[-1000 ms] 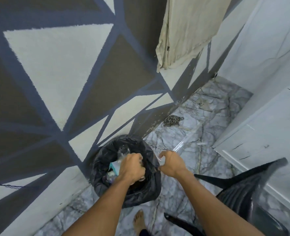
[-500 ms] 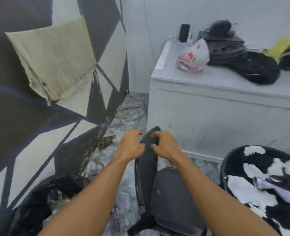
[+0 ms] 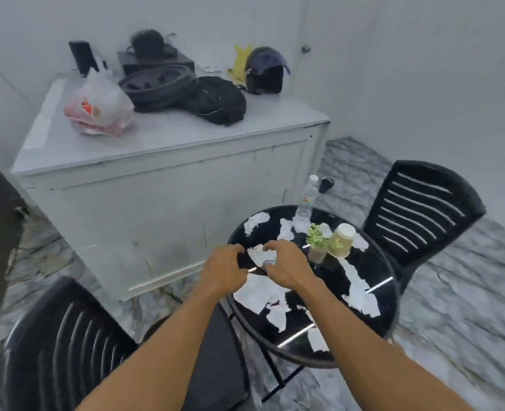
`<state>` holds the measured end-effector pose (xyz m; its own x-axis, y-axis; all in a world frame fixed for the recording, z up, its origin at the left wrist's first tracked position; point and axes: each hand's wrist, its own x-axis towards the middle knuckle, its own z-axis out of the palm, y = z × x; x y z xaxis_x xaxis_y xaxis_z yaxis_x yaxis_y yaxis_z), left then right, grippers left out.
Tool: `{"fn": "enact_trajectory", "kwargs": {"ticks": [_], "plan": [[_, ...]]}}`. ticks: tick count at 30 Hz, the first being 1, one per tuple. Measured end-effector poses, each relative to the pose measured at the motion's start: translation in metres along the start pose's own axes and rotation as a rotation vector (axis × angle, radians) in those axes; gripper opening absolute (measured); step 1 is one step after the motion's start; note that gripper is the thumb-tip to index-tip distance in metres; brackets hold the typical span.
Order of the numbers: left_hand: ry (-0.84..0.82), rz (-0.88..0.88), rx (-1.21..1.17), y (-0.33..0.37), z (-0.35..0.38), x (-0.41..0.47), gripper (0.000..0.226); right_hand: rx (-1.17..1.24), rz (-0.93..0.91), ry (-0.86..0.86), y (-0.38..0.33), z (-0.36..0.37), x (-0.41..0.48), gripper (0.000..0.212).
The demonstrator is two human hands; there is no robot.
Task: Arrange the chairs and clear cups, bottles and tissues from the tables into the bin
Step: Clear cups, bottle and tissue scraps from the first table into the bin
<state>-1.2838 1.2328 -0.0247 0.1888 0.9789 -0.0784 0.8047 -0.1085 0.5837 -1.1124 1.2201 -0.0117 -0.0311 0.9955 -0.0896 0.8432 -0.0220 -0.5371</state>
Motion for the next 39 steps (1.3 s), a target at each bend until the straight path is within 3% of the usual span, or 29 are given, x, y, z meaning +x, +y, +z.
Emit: {"fn": "enact_trajectory", "kwargs": {"ticks": [8,16,20,23,27,30,35,39], "plan": [[-0.140,0.217,0.031,0.075,0.063,0.082,0.041,0.046,0.263,0.171,0.101,-0.055,0.013,0.038],[-0.169,0.198,0.036,0.122,0.107,0.172,0.051,0.068,0.331,0.180,0.185,-0.093,0.084,0.042],[-0.170,0.108,-0.001,0.143,0.133,0.216,0.057,0.057,0.294,0.100,0.228,-0.104,0.125,0.048],[-0.074,0.063,-0.032,0.160,0.142,0.252,0.057,0.016,0.293,0.013,0.255,-0.106,0.148,0.061],[0.082,-0.009,-0.073,0.178,0.145,0.305,0.083,-0.073,0.272,-0.128,0.280,-0.102,0.172,0.079],[0.099,-0.124,-0.166,0.182,0.154,0.342,0.096,-0.081,0.270,-0.213,0.293,-0.094,0.184,0.076],[0.108,-0.153,-0.247,0.179,0.178,0.364,0.054,-0.035,0.268,-0.220,0.308,-0.090,0.191,0.058],[0.197,-0.144,-0.317,0.179,0.165,0.350,0.043,0.021,0.295,-0.074,0.306,-0.121,0.203,0.055]]}}
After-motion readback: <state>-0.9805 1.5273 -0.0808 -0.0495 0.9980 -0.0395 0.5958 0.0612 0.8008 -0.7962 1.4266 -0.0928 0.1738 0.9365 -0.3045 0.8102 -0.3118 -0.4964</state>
